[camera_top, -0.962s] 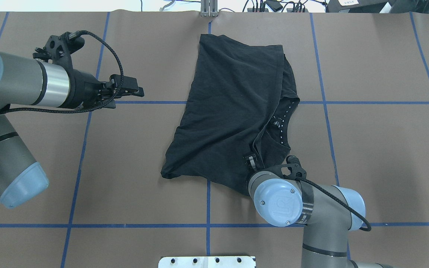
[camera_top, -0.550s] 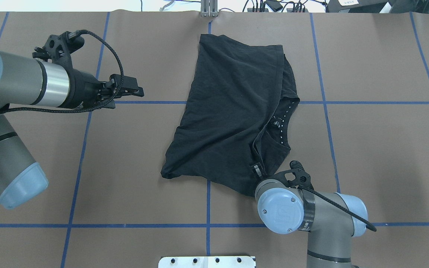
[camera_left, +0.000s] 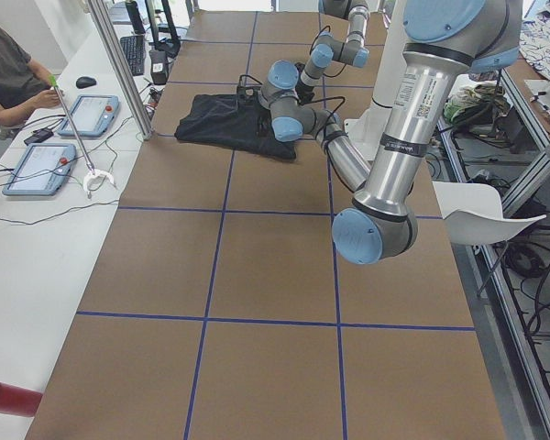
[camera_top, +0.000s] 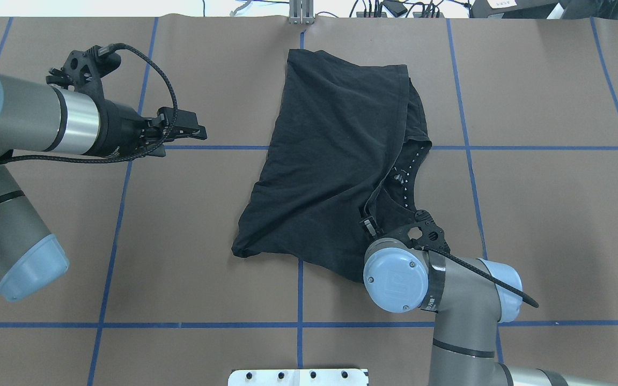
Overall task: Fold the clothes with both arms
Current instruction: 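Grasp the near shirt corner by the collar with the right gripper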
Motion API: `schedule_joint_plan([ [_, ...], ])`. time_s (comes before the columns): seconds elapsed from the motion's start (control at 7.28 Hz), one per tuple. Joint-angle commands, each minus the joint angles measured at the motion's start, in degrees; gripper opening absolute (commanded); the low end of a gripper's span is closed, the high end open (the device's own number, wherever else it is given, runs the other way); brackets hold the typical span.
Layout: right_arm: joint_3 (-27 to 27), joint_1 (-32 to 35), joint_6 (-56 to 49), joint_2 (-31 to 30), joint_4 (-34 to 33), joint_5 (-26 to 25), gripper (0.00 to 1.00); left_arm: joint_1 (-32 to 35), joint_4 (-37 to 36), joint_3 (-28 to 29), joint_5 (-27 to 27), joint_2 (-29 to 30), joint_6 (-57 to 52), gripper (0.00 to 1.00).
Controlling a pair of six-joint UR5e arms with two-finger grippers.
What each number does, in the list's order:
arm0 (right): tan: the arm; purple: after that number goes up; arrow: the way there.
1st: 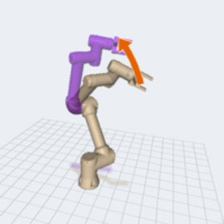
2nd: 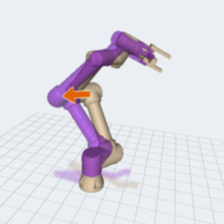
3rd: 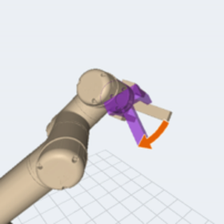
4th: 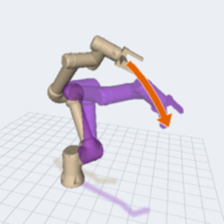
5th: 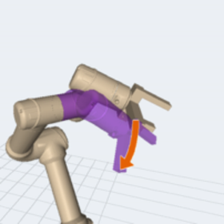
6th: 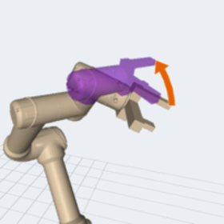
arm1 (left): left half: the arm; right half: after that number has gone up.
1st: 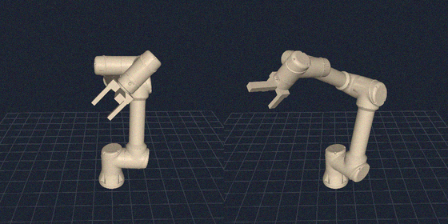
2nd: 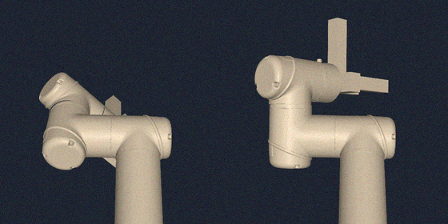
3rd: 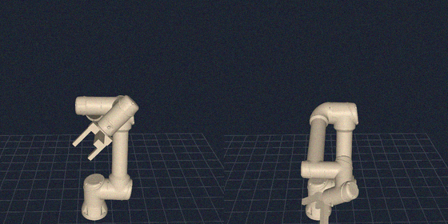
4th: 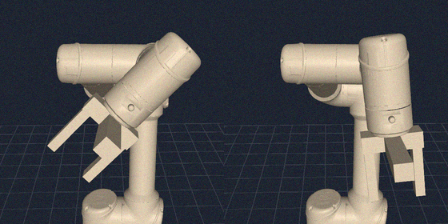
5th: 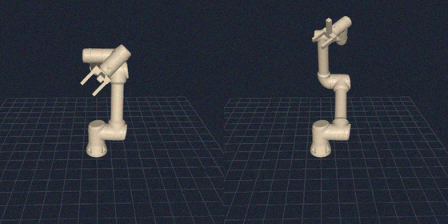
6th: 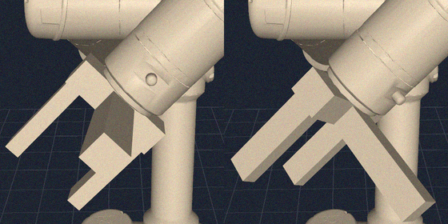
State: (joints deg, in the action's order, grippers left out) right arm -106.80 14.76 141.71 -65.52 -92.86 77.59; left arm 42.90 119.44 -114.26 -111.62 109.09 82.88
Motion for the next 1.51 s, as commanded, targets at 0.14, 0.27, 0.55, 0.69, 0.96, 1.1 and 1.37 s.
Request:
schedule_joint_plan([
  [0.14,0.9,-1.0,-0.1,0.9,-0.7,-0.1,0.85,0.0,0.0,0.0,0.0,-0.1,0.0,0.99],
  [0.27,1.3,-1.4,-0.1,0.7,-0.7,-0.1,0.83,0.0,0.0,0.2,0.0,-0.1,0.0,0.99],
  [0.55,1.4,-1.8,-0.1,0.2,-0.7,-0.2,0.73,0.1,0.0,0.0,-0.1,0.0,0.1,0.99],
  [0.69,1.3,-1.8,-0.1,0.6,-0.7,-0.2,0.6,0.2,0.0,-0.2,-0.1,0.0,0.1,0.99],
  [0.96,1.4,-1.6,-0.5,0.0,0.0,-0.2,0.0,0.2,0.1,-0.4,-0.1,-0.2,0.1,0.99],
  [1.1,1.3,-1.7,-0.5,0.3,0.0,-0.3,0.0,0.3,0.1,-0.9,-0.1,-0.6,0.1,0.99],
  [1.37,1.2,-1.1,-0.6,0.7,0.0,-0.2,0.0,0.3,0.1,-1.1,-0.1,-0.8,0.1,0.99],
])
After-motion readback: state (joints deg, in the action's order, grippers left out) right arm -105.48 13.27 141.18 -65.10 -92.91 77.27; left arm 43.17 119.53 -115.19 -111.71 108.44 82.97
